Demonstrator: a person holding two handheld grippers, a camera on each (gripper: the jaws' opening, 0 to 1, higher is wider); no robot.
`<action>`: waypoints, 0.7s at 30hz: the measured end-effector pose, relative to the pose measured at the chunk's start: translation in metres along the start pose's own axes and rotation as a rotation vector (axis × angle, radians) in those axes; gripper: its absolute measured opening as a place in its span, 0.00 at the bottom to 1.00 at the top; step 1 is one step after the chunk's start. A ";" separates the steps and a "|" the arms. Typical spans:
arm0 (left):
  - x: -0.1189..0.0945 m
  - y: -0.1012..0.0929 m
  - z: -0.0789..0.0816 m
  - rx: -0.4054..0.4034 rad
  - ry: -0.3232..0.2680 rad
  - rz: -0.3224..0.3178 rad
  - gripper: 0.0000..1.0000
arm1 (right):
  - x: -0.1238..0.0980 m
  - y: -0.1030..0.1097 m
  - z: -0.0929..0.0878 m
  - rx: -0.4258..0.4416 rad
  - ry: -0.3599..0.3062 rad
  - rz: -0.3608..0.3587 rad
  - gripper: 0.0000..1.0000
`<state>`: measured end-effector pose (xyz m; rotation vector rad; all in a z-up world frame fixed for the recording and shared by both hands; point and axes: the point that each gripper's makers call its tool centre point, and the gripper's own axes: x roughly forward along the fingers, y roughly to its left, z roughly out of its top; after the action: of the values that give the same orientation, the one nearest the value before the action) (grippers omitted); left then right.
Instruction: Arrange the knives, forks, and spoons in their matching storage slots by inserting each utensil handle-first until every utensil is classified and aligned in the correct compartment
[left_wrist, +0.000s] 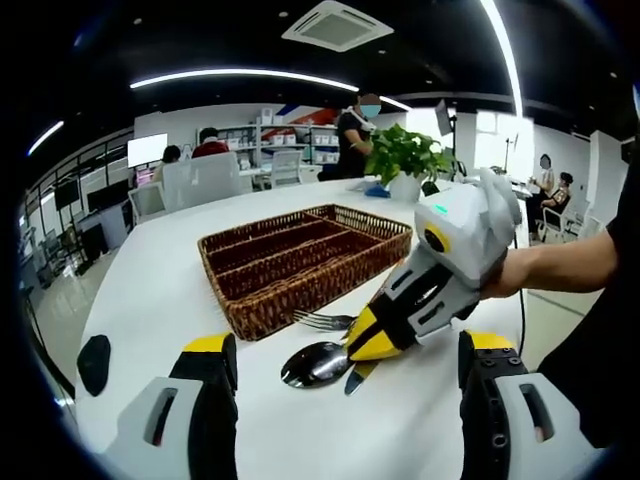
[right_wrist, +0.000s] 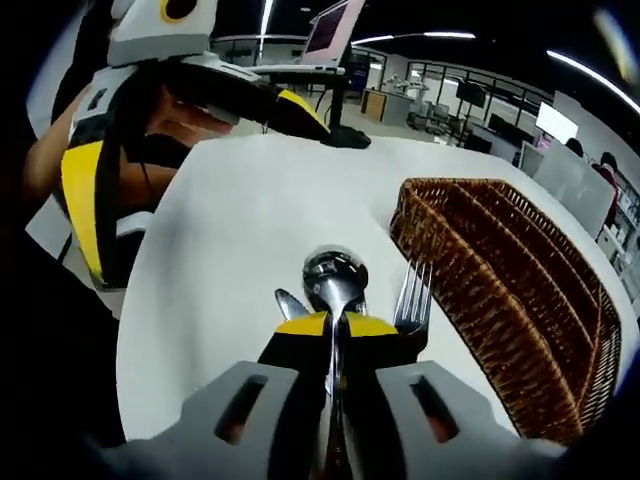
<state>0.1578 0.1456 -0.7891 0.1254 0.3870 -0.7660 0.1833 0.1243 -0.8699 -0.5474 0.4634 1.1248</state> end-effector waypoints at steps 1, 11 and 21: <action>0.001 0.000 -0.001 0.006 0.004 -0.002 0.93 | 0.000 0.001 0.000 0.000 -0.001 -0.001 0.03; 0.003 0.004 -0.006 0.041 0.010 -0.010 0.89 | -0.011 0.001 0.007 0.055 -0.052 0.008 0.01; 0.011 0.005 -0.007 0.207 0.013 -0.048 0.78 | -0.034 0.008 0.028 0.042 -0.107 0.004 0.01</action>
<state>0.1664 0.1444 -0.8000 0.3159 0.3230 -0.8516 0.1659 0.1200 -0.8290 -0.4472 0.3942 1.1398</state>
